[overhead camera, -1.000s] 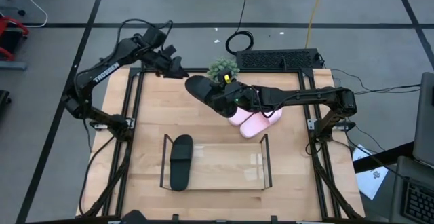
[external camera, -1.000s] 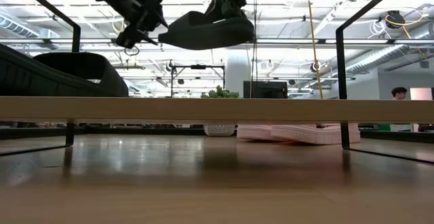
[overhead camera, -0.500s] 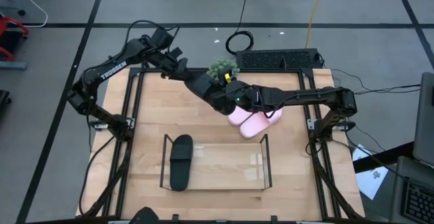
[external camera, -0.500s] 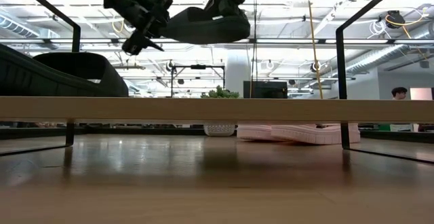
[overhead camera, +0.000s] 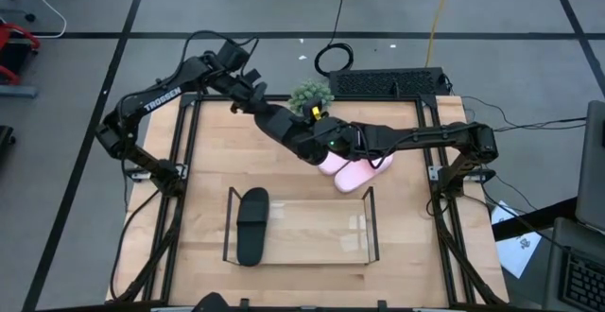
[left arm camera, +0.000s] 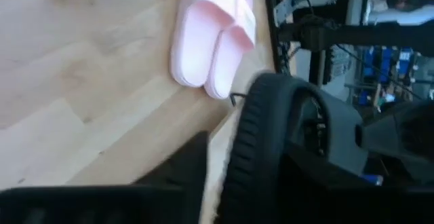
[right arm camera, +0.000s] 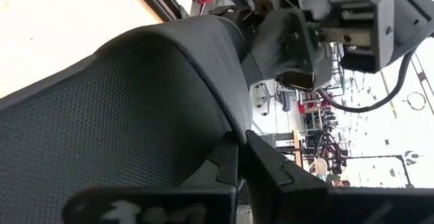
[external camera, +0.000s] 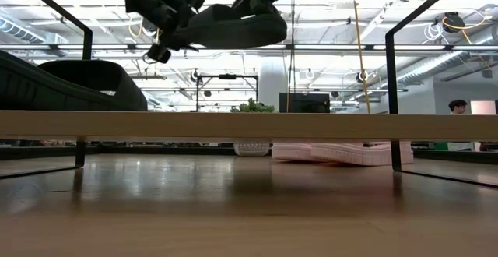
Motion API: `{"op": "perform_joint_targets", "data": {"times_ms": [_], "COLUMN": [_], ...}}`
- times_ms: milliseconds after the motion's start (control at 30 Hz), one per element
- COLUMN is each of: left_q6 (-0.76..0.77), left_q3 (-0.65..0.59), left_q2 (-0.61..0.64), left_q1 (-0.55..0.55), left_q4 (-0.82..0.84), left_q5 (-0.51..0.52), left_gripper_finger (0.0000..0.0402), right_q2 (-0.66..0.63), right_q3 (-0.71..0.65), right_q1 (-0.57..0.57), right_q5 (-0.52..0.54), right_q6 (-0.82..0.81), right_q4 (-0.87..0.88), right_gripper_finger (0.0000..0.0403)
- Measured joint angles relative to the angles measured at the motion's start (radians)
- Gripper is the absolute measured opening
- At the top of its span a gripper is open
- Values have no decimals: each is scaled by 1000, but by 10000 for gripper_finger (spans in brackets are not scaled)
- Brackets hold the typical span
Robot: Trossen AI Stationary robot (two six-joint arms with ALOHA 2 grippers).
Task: Pick and place slides into the shelf
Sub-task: Put the black slipper on the shelf
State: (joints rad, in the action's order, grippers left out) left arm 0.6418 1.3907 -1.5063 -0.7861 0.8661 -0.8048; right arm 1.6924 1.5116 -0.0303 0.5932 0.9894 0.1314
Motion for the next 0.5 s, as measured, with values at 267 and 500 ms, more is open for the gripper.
{"op": "perform_joint_targets", "data": {"times_ms": [267, 500], "left_q6": [-22, -46], "left_q3": [0, 0], "left_q2": [1, 1], "left_q1": [14, 16], "left_q4": [-4, -4], "left_q5": [-15, -14], "left_gripper_finger": [24, 22], "right_q2": [0, 0], "right_q3": [-1, -1], "right_q1": [3, 11], "right_q5": [7, 11], "right_q6": [-1, -6], "right_q4": [4, 3], "right_gripper_finger": [2, 15]}}
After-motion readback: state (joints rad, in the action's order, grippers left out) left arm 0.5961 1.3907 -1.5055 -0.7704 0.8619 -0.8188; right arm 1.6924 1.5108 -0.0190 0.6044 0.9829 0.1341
